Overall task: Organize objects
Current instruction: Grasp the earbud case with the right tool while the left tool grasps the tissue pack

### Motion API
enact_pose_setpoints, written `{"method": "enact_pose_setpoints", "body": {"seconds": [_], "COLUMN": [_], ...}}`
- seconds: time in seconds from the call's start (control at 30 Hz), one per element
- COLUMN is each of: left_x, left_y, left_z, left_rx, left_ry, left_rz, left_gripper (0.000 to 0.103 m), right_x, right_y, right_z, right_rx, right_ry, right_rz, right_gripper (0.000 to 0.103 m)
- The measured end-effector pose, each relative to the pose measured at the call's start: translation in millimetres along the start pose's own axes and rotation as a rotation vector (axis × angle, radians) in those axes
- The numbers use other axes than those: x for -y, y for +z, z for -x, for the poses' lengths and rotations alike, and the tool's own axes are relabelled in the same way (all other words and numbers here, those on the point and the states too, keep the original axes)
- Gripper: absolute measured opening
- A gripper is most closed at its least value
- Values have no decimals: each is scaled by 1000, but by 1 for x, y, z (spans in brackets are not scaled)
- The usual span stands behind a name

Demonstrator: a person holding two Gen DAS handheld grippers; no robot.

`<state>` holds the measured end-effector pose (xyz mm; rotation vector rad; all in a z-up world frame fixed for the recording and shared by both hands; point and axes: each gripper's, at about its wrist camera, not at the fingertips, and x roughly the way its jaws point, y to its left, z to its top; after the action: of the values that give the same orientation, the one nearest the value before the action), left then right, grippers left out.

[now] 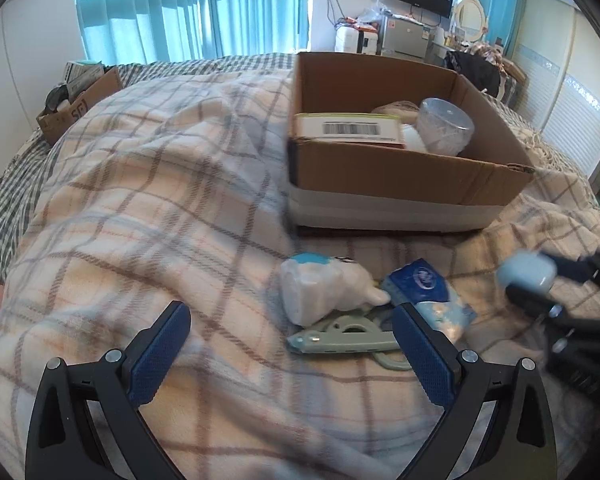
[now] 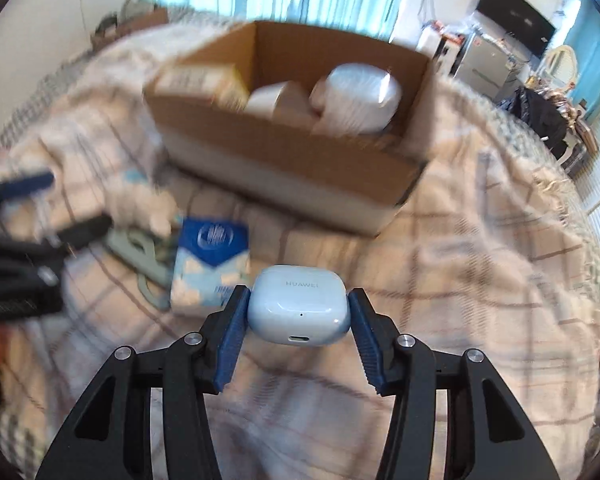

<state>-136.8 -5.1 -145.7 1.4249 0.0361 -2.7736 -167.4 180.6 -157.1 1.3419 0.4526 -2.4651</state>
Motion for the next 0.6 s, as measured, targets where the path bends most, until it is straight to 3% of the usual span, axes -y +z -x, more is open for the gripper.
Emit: {"method": "enact_pose_setpoints", "body": {"seconds": [0.27,0.6], "left_x": [57,100], "left_y": [0,0], "left_z": [-12,-50], "left_rx": [-31,-135], "left_ry": [-59,-75], "left_rz": [-33,-112], "left_gripper": [103,97], "right_x": [42,64], "right_y": [17,-5], "right_z": [28,6], "right_rx": [86,50], "right_ry": [-77,21], "right_rz": [-49,-147], "right_gripper": [50,50]}}
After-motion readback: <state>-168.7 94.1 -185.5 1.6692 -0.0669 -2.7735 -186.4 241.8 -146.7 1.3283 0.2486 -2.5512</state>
